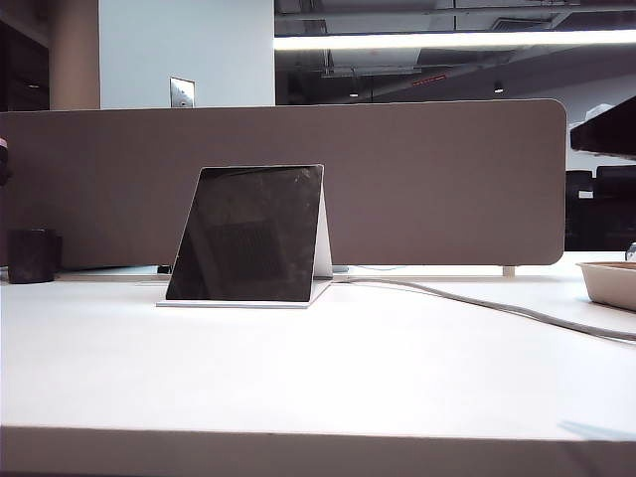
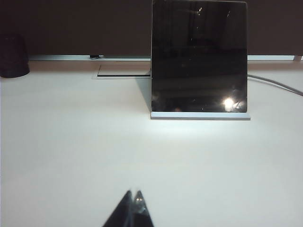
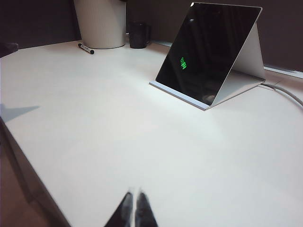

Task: Push the base of the mirror on the table to move it forward for a short distance.

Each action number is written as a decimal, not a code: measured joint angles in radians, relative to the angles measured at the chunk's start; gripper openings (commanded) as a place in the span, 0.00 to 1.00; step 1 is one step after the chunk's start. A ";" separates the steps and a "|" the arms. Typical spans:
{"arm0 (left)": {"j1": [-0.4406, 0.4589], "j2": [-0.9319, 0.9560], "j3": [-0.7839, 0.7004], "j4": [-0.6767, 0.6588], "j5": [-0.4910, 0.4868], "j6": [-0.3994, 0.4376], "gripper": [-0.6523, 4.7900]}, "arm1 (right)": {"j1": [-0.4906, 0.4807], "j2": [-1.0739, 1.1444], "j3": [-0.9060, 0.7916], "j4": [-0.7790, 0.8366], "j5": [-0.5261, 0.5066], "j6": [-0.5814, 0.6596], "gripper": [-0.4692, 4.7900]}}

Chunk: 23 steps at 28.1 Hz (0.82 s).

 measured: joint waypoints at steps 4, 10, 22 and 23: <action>0.000 0.000 0.000 0.000 0.000 0.000 0.12 | 0.000 0.000 0.000 0.000 0.000 0.000 0.13; 0.000 0.000 0.000 0.000 0.000 0.000 0.12 | 0.000 0.000 0.000 0.000 0.000 0.000 0.13; 0.080 0.000 0.000 -0.001 0.001 0.000 0.12 | 0.000 0.000 0.000 0.000 0.000 0.000 0.13; 0.080 0.000 0.000 -0.001 0.000 0.000 0.12 | 0.000 0.000 0.000 0.000 0.000 0.000 0.13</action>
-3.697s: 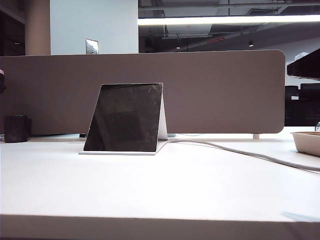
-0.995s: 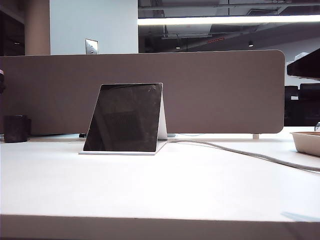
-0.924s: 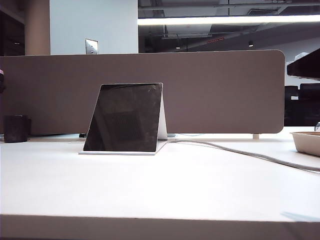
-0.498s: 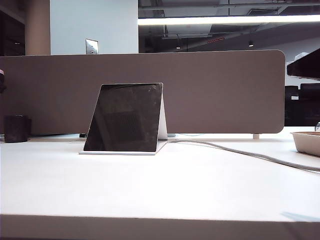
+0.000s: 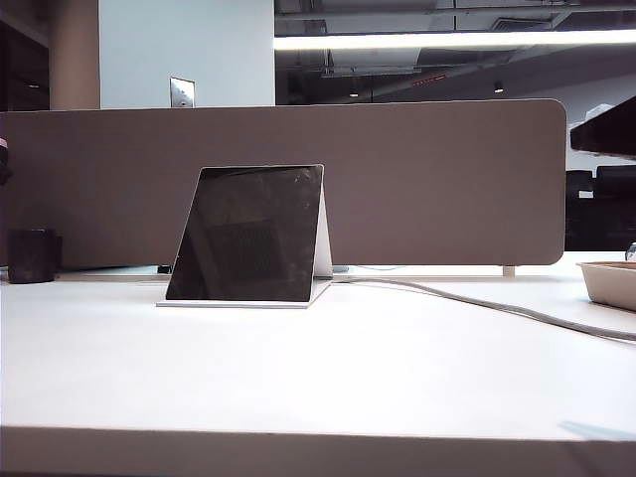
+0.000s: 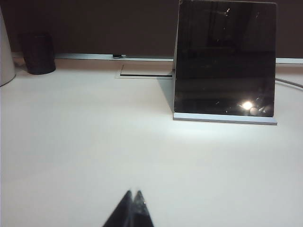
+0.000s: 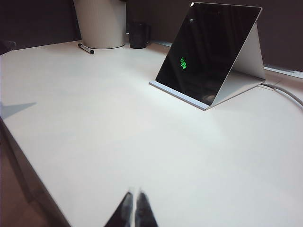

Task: Push the base of the mirror on the table to move it forward for a short distance.

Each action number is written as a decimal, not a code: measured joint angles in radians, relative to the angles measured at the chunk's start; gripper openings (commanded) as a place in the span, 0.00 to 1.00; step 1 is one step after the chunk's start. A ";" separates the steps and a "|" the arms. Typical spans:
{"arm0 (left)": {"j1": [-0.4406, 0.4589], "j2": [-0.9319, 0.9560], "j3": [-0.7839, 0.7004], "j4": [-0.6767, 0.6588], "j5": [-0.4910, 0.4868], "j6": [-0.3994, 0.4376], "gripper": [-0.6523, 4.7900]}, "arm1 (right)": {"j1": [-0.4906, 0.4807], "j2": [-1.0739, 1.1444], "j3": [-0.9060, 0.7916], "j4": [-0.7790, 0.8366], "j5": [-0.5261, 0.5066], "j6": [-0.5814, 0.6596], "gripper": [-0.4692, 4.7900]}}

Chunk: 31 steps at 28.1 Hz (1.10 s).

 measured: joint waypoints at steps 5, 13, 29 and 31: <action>0.000 0.000 0.000 0.000 0.000 0.000 0.12 | 0.000 0.000 0.000 0.000 0.000 0.000 0.13; 0.000 0.000 0.000 -0.001 0.000 0.000 0.12 | 0.000 0.000 0.000 0.000 0.000 0.000 0.13; 0.001 0.000 0.000 -0.001 0.000 0.000 0.12 | -0.328 0.000 0.000 0.000 0.004 0.000 0.13; 0.014 0.000 0.000 -0.001 0.002 0.000 0.12 | -0.388 0.000 0.000 0.000 0.000 0.000 0.13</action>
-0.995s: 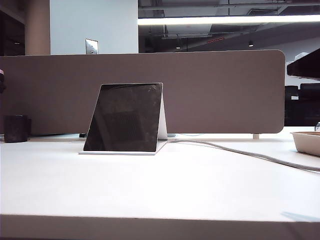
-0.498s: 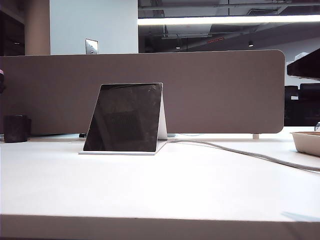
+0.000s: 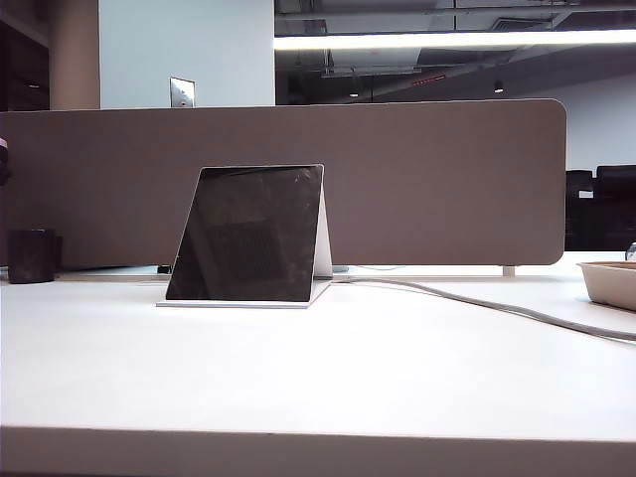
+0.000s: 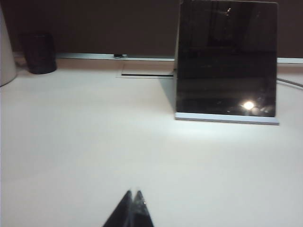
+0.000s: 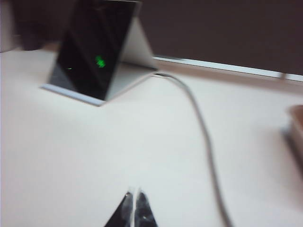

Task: Push the base of the mirror on the table to move it forward for a short distance.

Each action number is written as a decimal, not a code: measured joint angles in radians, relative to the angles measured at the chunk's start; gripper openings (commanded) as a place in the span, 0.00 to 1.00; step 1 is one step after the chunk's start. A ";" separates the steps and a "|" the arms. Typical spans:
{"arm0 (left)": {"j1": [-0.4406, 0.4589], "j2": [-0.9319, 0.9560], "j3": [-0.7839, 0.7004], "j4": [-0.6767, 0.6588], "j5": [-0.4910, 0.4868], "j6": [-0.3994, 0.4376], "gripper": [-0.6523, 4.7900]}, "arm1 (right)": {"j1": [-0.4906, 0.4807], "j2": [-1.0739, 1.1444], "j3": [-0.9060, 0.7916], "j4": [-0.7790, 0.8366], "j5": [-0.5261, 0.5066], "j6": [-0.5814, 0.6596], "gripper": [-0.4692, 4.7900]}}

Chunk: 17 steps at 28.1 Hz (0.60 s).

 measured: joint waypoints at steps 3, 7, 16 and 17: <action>0.037 0.000 0.000 0.000 -0.003 0.000 0.12 | -0.075 0.000 0.000 0.000 0.004 0.000 0.13; 0.043 0.000 0.000 0.000 -0.002 0.000 0.12 | -0.148 0.000 0.000 0.000 0.002 0.000 0.13; 0.043 0.000 0.000 0.000 -0.002 0.000 0.12 | -0.272 0.000 0.000 0.000 0.002 0.000 0.13; 0.043 0.000 0.000 0.000 -0.002 0.000 0.12 | -0.280 0.000 0.000 0.000 0.002 0.000 0.13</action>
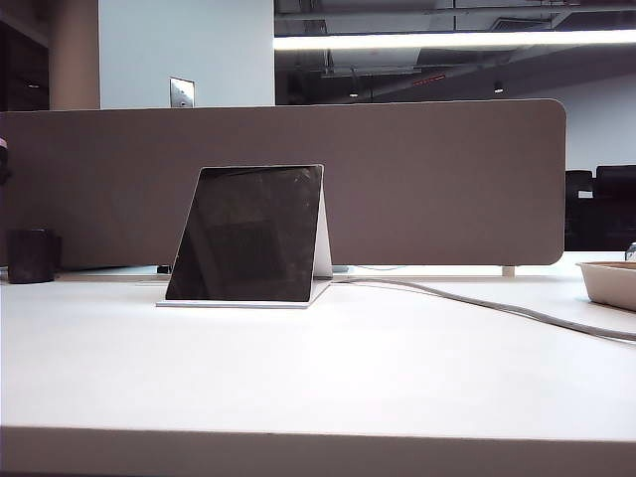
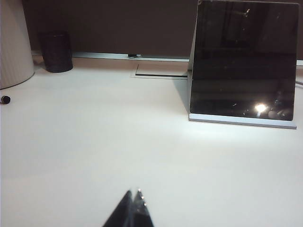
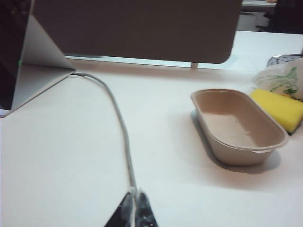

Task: Push the base of the mirror on the table to move it forward for a short distance.

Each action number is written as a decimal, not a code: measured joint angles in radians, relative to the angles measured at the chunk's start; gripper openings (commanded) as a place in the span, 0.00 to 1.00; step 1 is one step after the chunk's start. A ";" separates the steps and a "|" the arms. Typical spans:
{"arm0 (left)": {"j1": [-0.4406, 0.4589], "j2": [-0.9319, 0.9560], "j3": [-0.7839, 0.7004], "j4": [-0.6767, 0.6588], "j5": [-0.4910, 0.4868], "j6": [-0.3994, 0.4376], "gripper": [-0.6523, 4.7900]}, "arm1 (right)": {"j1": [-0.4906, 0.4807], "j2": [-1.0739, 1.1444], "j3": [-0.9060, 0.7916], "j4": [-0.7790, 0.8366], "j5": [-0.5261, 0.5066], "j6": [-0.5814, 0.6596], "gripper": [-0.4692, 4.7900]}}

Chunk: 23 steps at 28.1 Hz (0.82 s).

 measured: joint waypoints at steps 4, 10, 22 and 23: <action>0.000 0.000 0.000 0.000 0.000 0.000 0.12 | -0.019 0.000 0.000 0.000 0.000 0.000 0.13; 0.000 0.000 0.000 0.000 0.000 0.000 0.12 | -0.047 0.000 0.000 0.000 -0.003 0.000 0.13; 0.000 0.000 0.000 0.000 0.000 0.000 0.12 | -0.134 0.000 0.000 0.000 -0.002 0.000 0.13; 0.000 0.000 0.000 0.000 0.000 0.000 0.12 | -0.133 0.000 0.000 0.000 -0.003 0.000 0.13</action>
